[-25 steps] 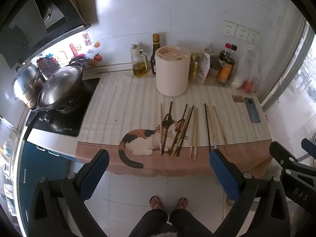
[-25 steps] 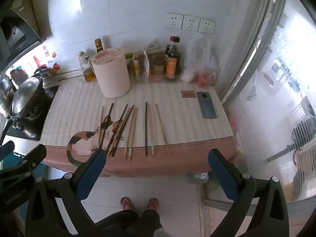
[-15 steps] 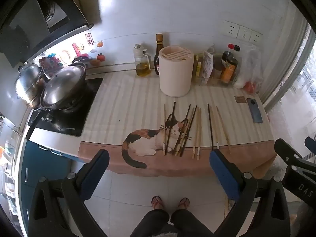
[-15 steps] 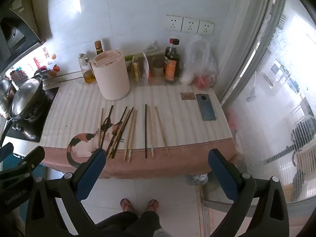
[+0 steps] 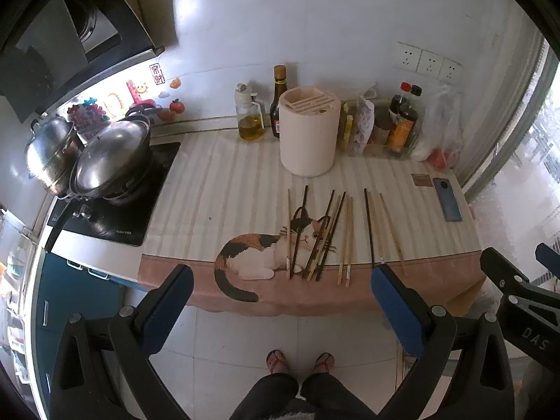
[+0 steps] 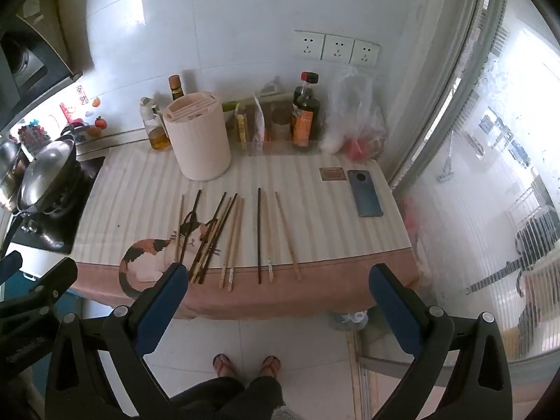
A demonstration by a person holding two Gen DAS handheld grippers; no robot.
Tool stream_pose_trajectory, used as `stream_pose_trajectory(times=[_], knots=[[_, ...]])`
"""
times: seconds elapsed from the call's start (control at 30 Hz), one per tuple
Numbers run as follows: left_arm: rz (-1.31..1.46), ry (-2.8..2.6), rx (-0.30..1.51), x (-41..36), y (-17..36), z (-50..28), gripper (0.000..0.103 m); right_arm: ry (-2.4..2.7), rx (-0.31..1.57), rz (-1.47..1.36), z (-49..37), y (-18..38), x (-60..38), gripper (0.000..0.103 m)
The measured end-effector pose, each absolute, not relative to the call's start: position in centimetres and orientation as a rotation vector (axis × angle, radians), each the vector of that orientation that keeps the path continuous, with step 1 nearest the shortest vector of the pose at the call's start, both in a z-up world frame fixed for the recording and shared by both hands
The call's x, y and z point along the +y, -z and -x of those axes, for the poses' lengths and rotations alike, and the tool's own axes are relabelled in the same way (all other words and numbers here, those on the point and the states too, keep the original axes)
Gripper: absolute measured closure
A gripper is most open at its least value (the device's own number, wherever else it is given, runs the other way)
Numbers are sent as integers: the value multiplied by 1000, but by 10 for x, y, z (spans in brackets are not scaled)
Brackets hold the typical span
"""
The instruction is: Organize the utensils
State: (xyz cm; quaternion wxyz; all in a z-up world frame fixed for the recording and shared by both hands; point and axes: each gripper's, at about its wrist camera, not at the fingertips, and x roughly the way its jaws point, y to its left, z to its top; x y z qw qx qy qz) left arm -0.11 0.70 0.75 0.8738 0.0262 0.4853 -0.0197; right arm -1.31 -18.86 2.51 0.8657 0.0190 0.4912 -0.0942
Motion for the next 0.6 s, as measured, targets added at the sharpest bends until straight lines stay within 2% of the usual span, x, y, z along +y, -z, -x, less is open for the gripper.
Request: stream_pose_trajectory(times=[0.6], knots=[[-50, 56, 1008, 2, -17, 2, 0, 201, 1010, -39, 21, -35, -194, 0]])
